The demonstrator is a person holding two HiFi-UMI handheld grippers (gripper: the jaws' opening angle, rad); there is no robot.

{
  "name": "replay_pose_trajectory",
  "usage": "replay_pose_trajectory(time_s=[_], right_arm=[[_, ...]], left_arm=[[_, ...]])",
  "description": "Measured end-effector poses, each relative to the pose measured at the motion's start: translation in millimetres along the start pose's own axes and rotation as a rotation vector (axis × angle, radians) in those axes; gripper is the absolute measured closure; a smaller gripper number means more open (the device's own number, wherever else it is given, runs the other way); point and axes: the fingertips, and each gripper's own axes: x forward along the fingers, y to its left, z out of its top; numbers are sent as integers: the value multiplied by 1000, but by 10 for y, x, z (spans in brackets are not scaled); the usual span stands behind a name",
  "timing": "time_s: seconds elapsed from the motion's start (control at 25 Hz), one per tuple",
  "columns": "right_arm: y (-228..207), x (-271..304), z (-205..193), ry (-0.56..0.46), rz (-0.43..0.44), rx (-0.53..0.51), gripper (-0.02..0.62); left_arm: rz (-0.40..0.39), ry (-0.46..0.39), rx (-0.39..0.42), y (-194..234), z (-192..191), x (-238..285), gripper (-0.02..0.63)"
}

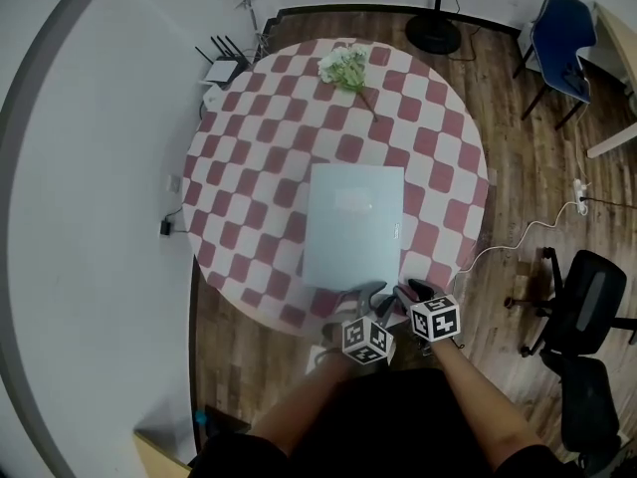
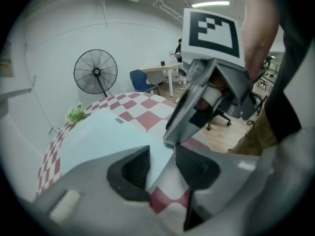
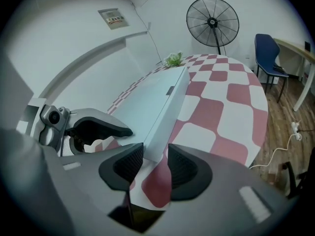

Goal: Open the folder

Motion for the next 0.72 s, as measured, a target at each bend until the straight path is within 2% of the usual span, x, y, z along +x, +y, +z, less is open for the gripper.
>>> replay_pose_trajectory(time_s=[0.24,0.52,0.72], right_arm=[[-22,-20,-14,-14,-20,50,436],[-9,-8,-16,-2,-37,44,436],[-3,-6,-20,-17,-40,69,436]], left_arm=[[-26,57,40,-4,-41,36,412],[-5,61,45,40,-53,85,425],[-3,87,84,31,-58,93,431]])
